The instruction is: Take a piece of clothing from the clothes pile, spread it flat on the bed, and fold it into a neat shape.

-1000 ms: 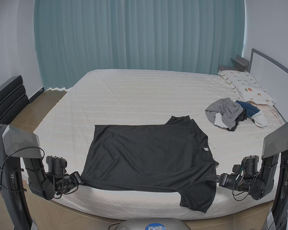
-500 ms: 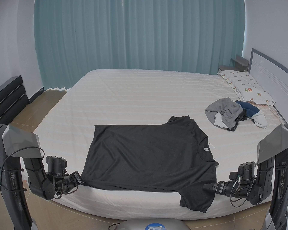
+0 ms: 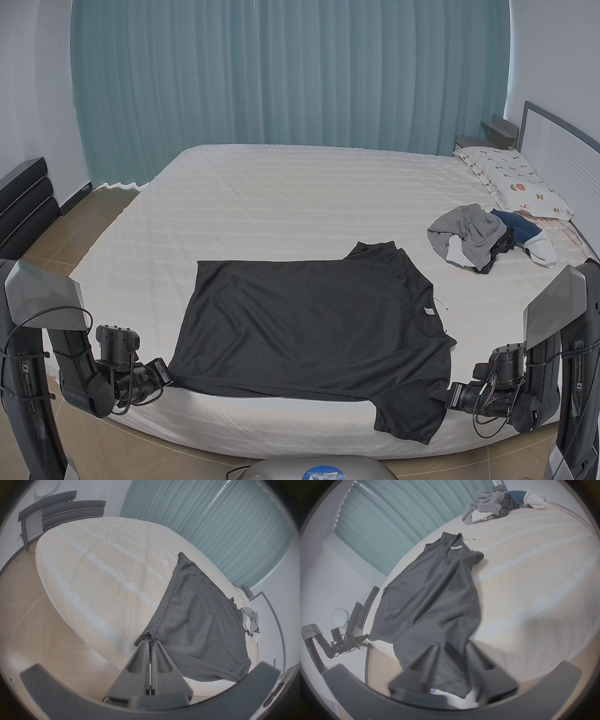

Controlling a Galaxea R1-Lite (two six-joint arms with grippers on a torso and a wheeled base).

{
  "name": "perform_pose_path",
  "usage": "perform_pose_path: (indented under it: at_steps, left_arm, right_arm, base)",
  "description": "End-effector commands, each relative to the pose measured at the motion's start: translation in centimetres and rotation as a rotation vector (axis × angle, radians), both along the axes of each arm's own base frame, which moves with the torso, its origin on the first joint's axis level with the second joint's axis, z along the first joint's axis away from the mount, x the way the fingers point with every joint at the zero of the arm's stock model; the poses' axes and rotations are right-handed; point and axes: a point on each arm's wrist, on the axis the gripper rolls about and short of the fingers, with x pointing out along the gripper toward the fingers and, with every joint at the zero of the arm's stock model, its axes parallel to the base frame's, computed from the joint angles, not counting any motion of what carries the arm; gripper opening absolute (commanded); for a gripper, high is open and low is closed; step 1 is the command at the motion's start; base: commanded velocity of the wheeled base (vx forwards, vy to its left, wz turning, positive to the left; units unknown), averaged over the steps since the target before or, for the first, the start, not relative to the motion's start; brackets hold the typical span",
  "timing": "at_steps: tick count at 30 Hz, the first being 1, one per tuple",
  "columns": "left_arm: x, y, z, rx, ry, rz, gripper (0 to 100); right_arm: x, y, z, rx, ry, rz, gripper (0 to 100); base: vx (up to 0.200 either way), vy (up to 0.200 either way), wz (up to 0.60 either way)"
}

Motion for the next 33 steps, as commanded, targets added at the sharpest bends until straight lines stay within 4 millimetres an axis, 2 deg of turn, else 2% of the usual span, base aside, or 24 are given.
perform_pose_path:
  at_steps: [1,10,17,28,33]
  left_arm:
    - [0.0,0.0,0.0,0.001,0.001,0.0,0]
    - [-0.3,0.1,-0.1,0.018,0.007,-0.002,0]
    - [-0.6,0.8,0.1,0.061,0.01,-0.018,0]
    - [-3.0,0.9,-0.3,0.179,0.007,-0.132,0]
    - [-3.9,0.8,-1.0,0.208,0.014,-0.167,0]
  right_arm:
    - [-0.5,-0.2,0.1,-0.002,0.015,-0.007,0]
    - [-2.5,-2.3,2.3,-0.012,0.012,-0.059,0]
    - [-2.6,-2.1,2.8,-0.025,-0.003,-0.053,0]
    - [-4.3,-1.9,3.9,-0.065,0.107,-0.008,0]
    - [-5.1,-2.5,4.1,-0.113,0.154,0.017,0]
  base:
    - [0.0,0.0,0.0]
    - [0.0,0.0,0.0]
    - [0.0,0.0,0.0]
    - [0.0,0.0,0.0]
    - [0.0,0.0,0.0]
